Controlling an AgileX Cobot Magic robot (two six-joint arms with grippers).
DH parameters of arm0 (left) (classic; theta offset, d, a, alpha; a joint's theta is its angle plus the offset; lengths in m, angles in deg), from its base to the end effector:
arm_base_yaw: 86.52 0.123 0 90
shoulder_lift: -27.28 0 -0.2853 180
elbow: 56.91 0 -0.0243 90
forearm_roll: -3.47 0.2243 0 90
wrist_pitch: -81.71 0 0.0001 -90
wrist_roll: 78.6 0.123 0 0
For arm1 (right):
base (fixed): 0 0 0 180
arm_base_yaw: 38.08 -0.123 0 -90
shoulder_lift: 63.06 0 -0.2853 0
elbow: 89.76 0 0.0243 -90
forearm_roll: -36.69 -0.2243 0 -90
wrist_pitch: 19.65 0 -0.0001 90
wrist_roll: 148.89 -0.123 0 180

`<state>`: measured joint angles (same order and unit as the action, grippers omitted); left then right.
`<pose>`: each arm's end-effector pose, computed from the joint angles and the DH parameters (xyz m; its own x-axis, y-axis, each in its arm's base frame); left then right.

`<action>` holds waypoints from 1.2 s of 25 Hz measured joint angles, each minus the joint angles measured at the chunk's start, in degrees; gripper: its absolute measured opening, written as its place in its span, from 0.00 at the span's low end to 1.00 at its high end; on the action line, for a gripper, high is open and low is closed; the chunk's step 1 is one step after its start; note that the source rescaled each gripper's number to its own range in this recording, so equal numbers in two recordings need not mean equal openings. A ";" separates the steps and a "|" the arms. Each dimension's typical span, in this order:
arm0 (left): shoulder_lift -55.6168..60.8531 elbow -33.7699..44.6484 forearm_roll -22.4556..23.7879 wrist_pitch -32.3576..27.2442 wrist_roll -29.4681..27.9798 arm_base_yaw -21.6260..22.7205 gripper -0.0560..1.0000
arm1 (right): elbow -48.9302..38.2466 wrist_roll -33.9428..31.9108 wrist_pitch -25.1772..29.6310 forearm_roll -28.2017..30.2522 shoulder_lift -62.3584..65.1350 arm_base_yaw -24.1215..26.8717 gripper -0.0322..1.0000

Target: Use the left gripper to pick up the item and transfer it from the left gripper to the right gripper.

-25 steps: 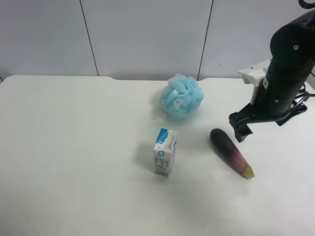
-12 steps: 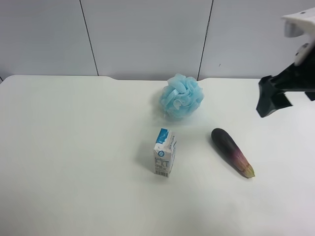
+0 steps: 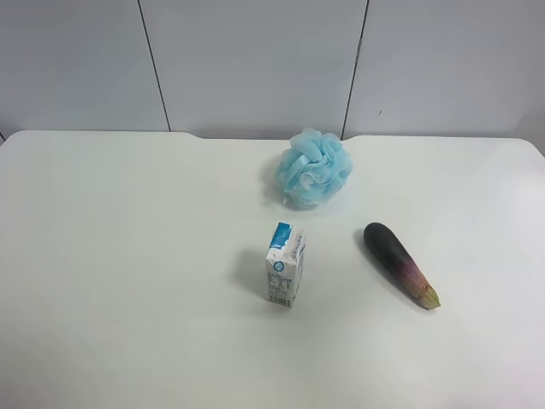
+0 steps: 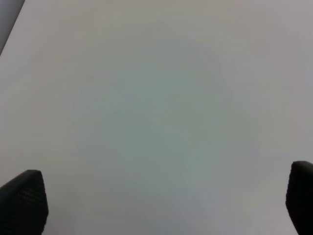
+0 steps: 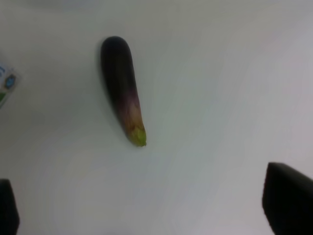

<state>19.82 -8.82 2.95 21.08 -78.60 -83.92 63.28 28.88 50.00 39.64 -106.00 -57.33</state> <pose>-0.0013 -0.0010 0.2526 -0.4405 -0.0245 -0.8974 -0.0402 0.9992 -0.0075 0.0710 0.0185 0.3237 -0.7243 -0.2307 -0.6497 -0.2846 0.9584 -0.0231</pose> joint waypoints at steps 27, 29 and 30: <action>0.00 0.06 0.00 0.00 0.00 0.00 0.99 | -21.13 0.60 -8.94 -1.18 28.72 0.00 1.00; 0.00 0.06 0.00 0.00 0.00 0.00 0.99 | -21.13 0.60 -8.94 -1.18 28.86 0.00 1.00; 0.00 0.06 0.00 0.00 0.00 0.00 0.99 | -21.13 0.60 -8.94 -1.18 28.90 0.00 1.00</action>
<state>19.82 -8.77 2.95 21.08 -78.60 -83.92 42.15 29.48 41.07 38.46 -77.10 -57.33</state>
